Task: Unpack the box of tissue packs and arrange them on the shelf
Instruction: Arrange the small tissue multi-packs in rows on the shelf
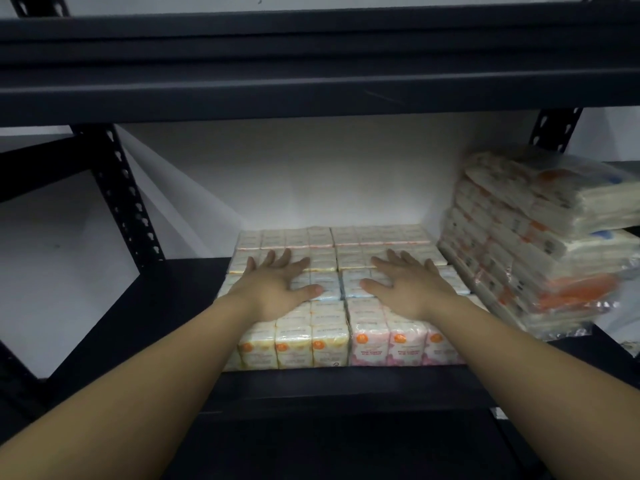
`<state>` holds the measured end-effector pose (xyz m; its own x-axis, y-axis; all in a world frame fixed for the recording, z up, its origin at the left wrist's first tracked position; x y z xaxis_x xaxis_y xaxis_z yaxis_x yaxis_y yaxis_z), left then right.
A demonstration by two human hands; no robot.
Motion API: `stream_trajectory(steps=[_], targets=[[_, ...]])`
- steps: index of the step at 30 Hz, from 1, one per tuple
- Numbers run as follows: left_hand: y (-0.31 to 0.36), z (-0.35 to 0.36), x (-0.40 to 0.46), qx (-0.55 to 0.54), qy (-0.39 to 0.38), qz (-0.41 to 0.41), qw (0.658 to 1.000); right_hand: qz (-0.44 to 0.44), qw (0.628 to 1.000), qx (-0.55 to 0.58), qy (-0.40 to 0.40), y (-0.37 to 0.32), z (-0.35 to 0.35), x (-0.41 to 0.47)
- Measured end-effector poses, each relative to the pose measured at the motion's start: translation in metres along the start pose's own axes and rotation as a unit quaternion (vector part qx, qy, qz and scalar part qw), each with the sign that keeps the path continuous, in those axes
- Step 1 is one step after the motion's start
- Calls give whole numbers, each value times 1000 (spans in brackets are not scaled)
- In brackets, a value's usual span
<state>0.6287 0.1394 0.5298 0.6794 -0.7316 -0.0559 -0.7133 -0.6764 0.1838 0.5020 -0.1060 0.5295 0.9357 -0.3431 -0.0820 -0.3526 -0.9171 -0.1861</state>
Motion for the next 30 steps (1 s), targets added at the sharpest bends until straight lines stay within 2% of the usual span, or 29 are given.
stream_trajectory(steps=[5, 9, 14, 17, 22, 27, 30], targets=[[9, -11, -13, 14, 62, 7, 998, 4, 999, -22, 27, -5, -10, -8], [19, -21, -39, -4, 75, -11, 997, -15, 997, -5, 75, -27, -18, -24], [19, -21, -74, -6, 89, 12, 996, -37, 994, 6, 105, -60, -11, -58], [17, -10, -99, -25, 104, 29, 994, -50, 988, 34, 145, -79, -2, -88], [16, 17, -143, -35, 104, 53, 993, -35, 988, 42, 144, -91, 39, -133], [23, 50, -185, -49, 139, 90, 985, -67, 977, 36, 199, -89, 70, -178], [32, 74, -211, -63, 148, 101, 982, -82, 977, 45, 193, -84, 90, -203]])
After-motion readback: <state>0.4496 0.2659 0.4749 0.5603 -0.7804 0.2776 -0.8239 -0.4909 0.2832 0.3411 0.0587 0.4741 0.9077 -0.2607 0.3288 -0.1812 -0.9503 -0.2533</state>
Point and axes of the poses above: each hand's wrist, its own x-axis towards the middle knuckle, its own z-axis out of the palm, y = z × x, the point moved 2 cm from there along x, towards the middle knuckle, and after that the axes turned 5 degrees about z, right-handed, at the moved point
